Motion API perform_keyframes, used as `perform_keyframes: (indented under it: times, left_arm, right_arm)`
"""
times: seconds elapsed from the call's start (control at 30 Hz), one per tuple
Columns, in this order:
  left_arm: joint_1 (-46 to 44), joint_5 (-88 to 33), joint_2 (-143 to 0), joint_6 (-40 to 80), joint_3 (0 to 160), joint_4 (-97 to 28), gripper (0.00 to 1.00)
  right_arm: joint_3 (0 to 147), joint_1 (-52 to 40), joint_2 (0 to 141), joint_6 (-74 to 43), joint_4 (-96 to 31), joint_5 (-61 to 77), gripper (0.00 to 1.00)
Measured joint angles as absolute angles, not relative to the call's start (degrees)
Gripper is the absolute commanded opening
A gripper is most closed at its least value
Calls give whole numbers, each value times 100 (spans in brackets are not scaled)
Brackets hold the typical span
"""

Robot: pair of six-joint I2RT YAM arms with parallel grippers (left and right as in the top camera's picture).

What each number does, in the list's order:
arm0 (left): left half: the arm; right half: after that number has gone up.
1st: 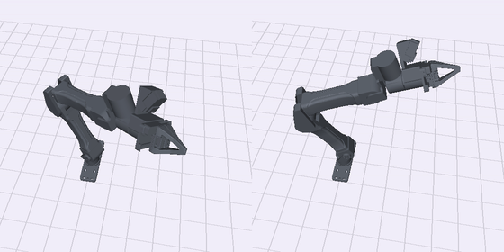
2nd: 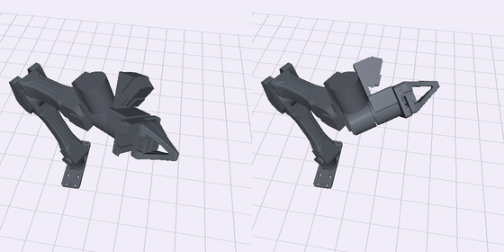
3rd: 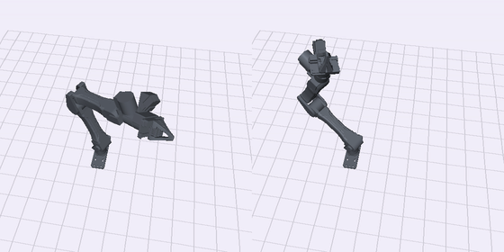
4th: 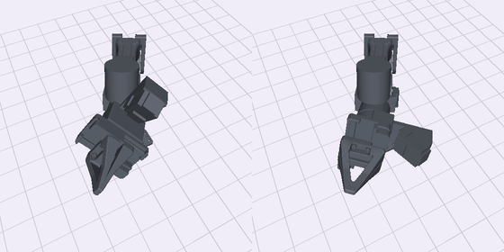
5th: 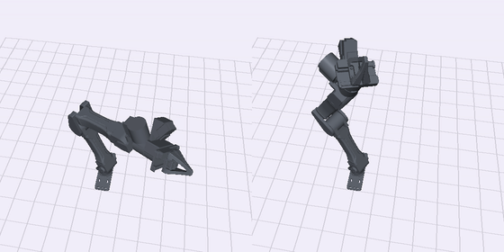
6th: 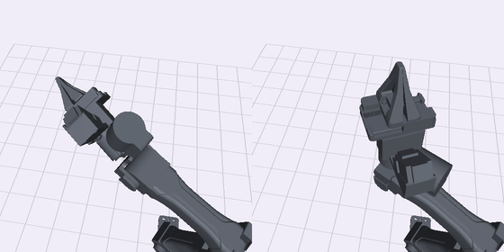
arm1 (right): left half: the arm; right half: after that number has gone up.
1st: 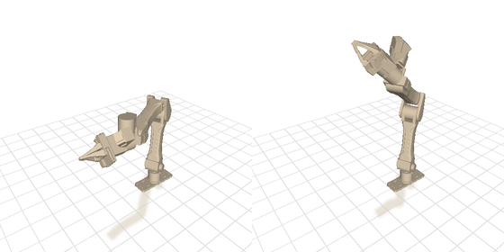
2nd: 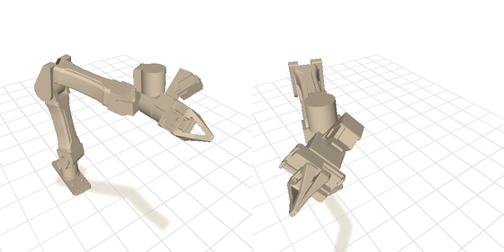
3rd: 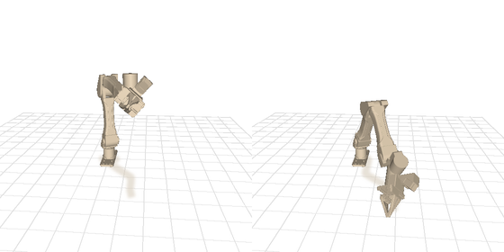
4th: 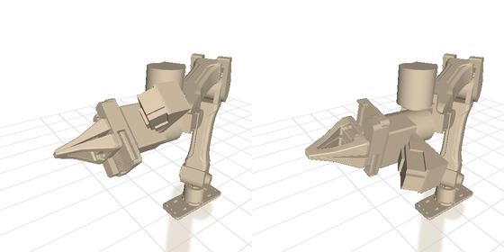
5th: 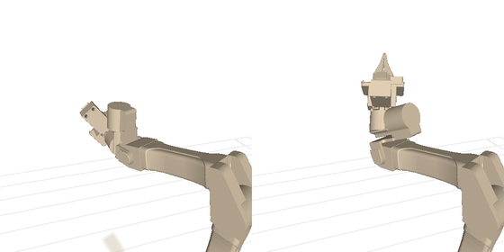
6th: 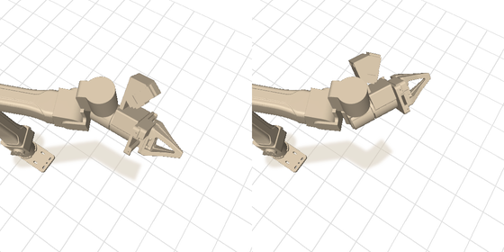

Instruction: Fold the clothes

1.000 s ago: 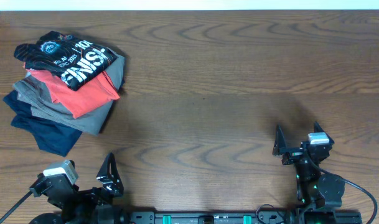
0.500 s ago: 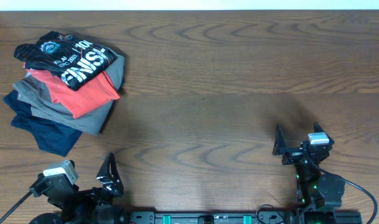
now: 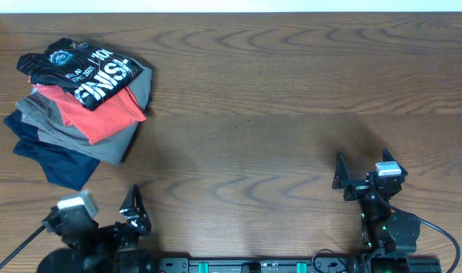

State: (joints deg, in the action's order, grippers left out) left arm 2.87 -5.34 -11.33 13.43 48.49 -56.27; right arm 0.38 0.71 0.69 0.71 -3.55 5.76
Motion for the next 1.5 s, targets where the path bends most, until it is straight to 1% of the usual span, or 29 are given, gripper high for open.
perform_keyframes:
  times: [0.07,0.33,0.7,0.77,1.03,1.5]
  left_arm:
    - [287,-510,-1083,1341,4401,-5374,98]
    - [287,-440,-104,1341,2318,-3389,98]
    - [204,-403,-58,1339,329,-213,98]
    - [137,-355,-71,1326,108,-143,98]
    - [-99,-301,-62,1321,110,-167,98]
    - [-126,-298,-62,1321,110,-167,98]
  right_arm:
    - [38,71,69,71,-355,576,99]
    - [38,71,69,71,-357,576,99]
    - [38,71,69,71,-357,576,99]
    - [38,71,69,71,-355,576,99]
    - [38,71,69,71,-355,574,99]
    - [38,71,69,71,-355,574,99]
